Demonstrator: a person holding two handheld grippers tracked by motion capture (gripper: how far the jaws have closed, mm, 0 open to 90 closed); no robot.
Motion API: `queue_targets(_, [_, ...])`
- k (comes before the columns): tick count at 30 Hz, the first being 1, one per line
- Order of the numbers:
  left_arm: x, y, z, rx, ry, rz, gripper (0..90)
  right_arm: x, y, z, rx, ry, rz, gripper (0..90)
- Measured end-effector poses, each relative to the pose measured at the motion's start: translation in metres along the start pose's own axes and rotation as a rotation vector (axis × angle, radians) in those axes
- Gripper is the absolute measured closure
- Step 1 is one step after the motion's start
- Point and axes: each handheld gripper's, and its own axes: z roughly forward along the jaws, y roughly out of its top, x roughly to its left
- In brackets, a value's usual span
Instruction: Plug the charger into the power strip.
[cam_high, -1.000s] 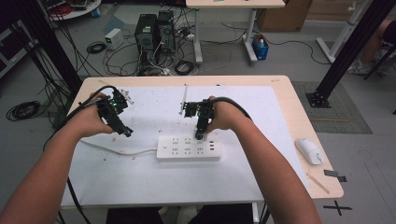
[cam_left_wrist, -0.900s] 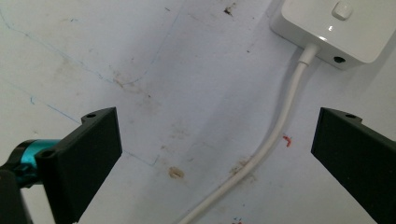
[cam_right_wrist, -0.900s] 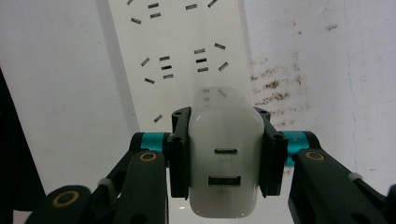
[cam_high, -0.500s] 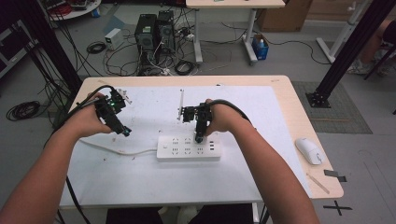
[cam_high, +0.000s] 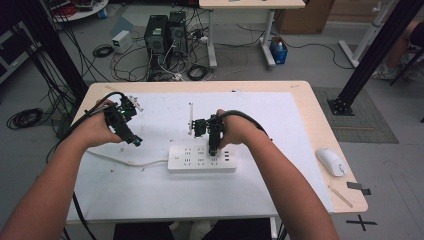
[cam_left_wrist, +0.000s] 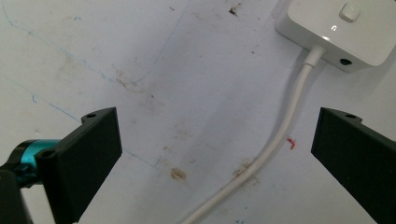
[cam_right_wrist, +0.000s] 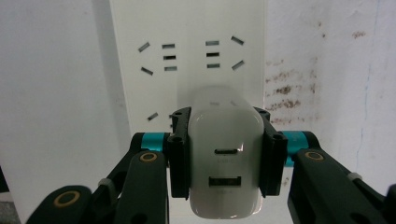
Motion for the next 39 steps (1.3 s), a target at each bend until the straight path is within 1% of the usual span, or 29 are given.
queue_targets(2, [0.0,0.0,0.001,0.0,0.0,-0.002,1.8,-0.001,-0.002,0.0,-0.008,0.004,0.013,63.0])
queue_targets(4, [0.0,0.0,0.001,0.003,0.001,-0.003,1.8,0.0,-0.003,0.0,-0.019,0.001,0.015,63.1])
queue_targets(7, [0.001,0.0,0.001,0.008,0.003,-0.004,1.8,0.003,-0.002,0.0,-0.01,-0.018,0.009,63.1])
queue_targets(8, [0.002,0.0,0.002,0.006,0.003,-0.006,1.8,0.004,-0.002,0.0,-0.006,-0.028,-0.001,63.1])
queue_targets(9, [0.002,0.0,0.002,0.002,0.001,-0.01,1.8,0.005,-0.002,0.0,0.001,-0.026,0.007,63.2])
queue_targets(10, [0.002,0.0,0.002,0.002,0.003,-0.009,1.8,0.005,-0.002,0.0,-0.008,-0.028,-0.003,63.2])
queue_targets(11, [0.002,0.0,0.002,0.0,0.003,-0.01,1.8,0.005,-0.002,0.0,-0.008,-0.028,-0.003,63.2])
queue_targets(12, [0.002,0.0,0.002,0.001,0.004,-0.01,1.8,0.005,-0.002,0.001,-0.01,-0.03,-0.016,63.2])
queue_targets(13, [0.001,0.0,0.002,0.004,0.005,-0.008,1.8,0.007,-0.002,0.001,-0.002,-0.036,-0.018,63.2])
queue_targets(14, [0.001,0.0,0.001,0.003,0.003,-0.007,1.8,0.007,-0.001,0.001,-0.008,-0.044,-0.039,63.2])
queue_targets(15, [0.001,0.0,0.001,0.002,0.004,-0.009,1.8,0.009,0.0,0.001,0.001,-0.052,-0.039,63.2])
queue_targets(16, [0.002,-0.001,0.001,0.004,0.006,-0.011,1.8,0.01,0.0,0.001,0.009,-0.052,-0.028,63.2])
queue_targets(17, [0.002,-0.001,0.001,0.004,0.007,-0.013,1.8,0.01,0.0,0.001,0.008,-0.053,-0.033,63.2])
queue_targets(18, [0.002,-0.001,0.001,0.006,0.006,-0.013,1.8,0.008,0.0,0.001,-0.003,-0.05,-0.039,63.3])
queue_targets(19, [0.002,-0.001,0.001,0.005,0.007,-0.015,1.8,0.004,-0.004,0.001,-0.025,-0.029,-0.021,63.2])
queue_targets(21, [0.001,-0.001,0.001,0.0,0.008,-0.018,1.8,0.004,-0.007,0.001,-0.045,-0.019,0.0,63.2])
queue_targets(23, [0.001,-0.001,0.002,0.005,0.006,-0.016,1.8,0.007,-0.005,0.002,-0.033,-0.045,-0.021,63.2])
queue_targets(24, [0.0,0.0,0.002,0.007,0.009,-0.016,1.8,0.008,-0.005,0.002,-0.028,-0.048,-0.012,63.2])
queue_targets(26, [0.0,0.001,0.002,0.008,0.005,-0.008,1.8,0.007,-0.004,0.002,-0.026,-0.046,-0.014,63.2])
queue_targets(28, [0.0,0.003,0.003,0.006,0.006,-0.012,1.8,0.008,-0.003,0.002,-0.028,-0.046,-0.01,63.2])
queue_targets(30, [0.0,0.004,0.005,0.01,-0.001,-0.009,1.8,0.01,0.0,0.004,-0.016,-0.064,-0.037,63.2])
queue_targets(31, [-0.001,0.004,0.005,0.009,0.002,-0.013,1.8,0.011,0.001,0.004,-0.003,-0.065,-0.034,63.2])
queue_targets(32, [-0.001,0.004,0.005,0.011,0.002,-0.013,1.8,0.01,0.001,0.004,-0.002,-0.061,-0.035,63.3])
queue_targets(33, [-0.001,0.004,0.005,0.012,0.0,-0.008,1.8,0.008,-0.001,0.003,-0.011,-0.044,-0.009,63.2])
queue_targets(35, [-0.002,0.004,0.004,0.011,0.002,-0.007,1.8,0.003,-0.006,0.003,-0.047,-0.021,0.002,63.2])
queue_targets(36, [-0.003,0.004,0.003,0.006,0.004,-0.01,1.8,0.004,-0.006,0.004,-0.044,-0.025,0.002,63.2])
queue_targets(37, [-0.002,0.003,0.003,0.004,0.003,-0.01,1.8,0.008,-0.003,0.005,-0.025,-0.051,-0.017,63.2])
queue_targets(38, [-0.002,0.003,0.003,0.009,0.004,-0.007,1.8,0.01,-0.001,0.006,-0.017,-0.062,-0.018,63.2])
queue_targets(39, [-0.002,0.003,0.002,0.012,0.006,-0.009,1.8,0.008,-0.002,0.005,-0.022,-0.049,-0.007,63.2])
